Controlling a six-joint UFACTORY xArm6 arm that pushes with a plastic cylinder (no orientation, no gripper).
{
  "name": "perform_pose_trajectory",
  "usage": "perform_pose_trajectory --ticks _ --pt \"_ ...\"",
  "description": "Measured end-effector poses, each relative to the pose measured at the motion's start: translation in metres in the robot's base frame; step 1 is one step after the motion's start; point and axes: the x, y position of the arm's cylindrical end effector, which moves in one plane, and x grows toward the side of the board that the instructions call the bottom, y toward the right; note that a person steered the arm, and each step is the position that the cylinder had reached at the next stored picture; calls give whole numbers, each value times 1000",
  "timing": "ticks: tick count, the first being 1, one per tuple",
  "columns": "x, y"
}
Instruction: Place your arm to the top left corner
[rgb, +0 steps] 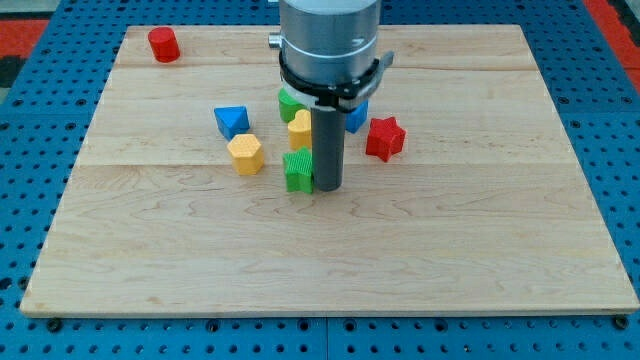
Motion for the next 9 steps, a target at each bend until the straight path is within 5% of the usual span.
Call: perform_pose_trajectory --ticks 1,2,3,5,6,7,9 --pt "-9 5" --pt "56 50" --pt "94 -18" --pt "25 -204" --pt "8 -251" --pt "-4 -289" --pt "-147 -287"
